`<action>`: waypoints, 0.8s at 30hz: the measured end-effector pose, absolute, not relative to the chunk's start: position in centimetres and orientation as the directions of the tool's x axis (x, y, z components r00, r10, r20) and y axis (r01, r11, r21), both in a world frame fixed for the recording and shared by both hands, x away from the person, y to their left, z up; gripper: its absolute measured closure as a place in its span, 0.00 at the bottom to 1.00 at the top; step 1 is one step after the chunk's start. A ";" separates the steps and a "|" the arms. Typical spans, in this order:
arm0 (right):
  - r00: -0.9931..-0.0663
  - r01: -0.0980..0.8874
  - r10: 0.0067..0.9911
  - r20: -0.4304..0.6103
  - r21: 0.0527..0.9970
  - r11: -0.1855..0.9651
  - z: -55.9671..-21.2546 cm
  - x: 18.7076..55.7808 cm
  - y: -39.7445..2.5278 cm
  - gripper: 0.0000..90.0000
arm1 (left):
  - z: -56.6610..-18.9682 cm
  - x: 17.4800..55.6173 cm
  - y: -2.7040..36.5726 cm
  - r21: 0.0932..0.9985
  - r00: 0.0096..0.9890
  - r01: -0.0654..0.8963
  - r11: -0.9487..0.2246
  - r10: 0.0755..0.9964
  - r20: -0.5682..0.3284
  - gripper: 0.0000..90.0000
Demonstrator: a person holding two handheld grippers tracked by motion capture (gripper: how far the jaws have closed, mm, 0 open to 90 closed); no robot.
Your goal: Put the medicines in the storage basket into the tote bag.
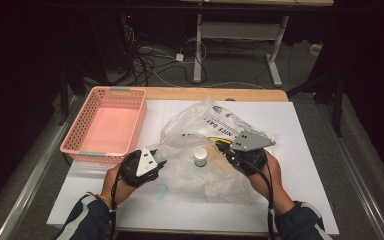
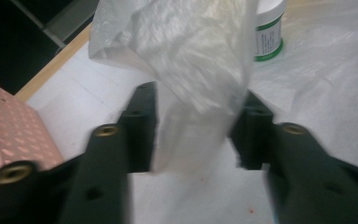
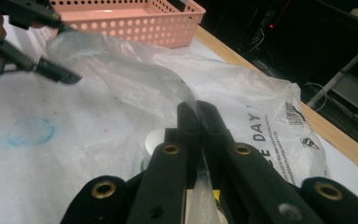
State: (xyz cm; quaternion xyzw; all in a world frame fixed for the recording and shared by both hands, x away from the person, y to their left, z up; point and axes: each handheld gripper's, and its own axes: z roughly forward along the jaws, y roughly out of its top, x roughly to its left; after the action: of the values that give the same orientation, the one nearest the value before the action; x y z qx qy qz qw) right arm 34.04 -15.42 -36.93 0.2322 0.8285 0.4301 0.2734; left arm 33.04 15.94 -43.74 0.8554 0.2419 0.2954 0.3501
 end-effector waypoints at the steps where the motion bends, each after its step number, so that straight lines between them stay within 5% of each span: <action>1: -0.740 0.154 0.624 -0.253 0.838 0.523 -37.0 34.1 -15.5 0.98 | -43.6 33.1 16.0 0.749 0.716 0.201 -0.631 0.617 0.327 0.76; 4: -0.735 0.164 0.631 -0.248 0.838 0.520 -37.2 34.3 -15.7 0.93 | -43.6 33.1 16.1 0.755 0.736 0.201 -0.624 0.605 0.304 0.92; 8: -0.742 0.168 0.630 -0.229 0.847 0.505 -37.2 34.1 -15.8 0.63 | -43.8 33.0 15.9 0.740 0.750 0.197 -0.643 0.585 0.309 0.95; 13: -0.769 0.118 0.601 -0.218 0.876 0.467 -36.4 31.2 -16.6 0.45 | -44.0 32.8 15.5 0.726 0.763 0.178 -0.664 0.559 0.324 0.95; 24: -0.815 0.117 0.550 -0.185 0.876 0.468 -39.0 26.1 -18.8 0.35 | -44.2 32.9 15.5 0.709 0.762 0.183 -0.681 0.554 0.336 0.95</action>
State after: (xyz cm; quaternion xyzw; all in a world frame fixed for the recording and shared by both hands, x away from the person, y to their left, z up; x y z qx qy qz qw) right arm 26.12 -18.81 -38.98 0.2018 0.8257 0.4748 0.2281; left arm 32.87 15.48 -44.21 0.8751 0.2107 0.2734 0.3391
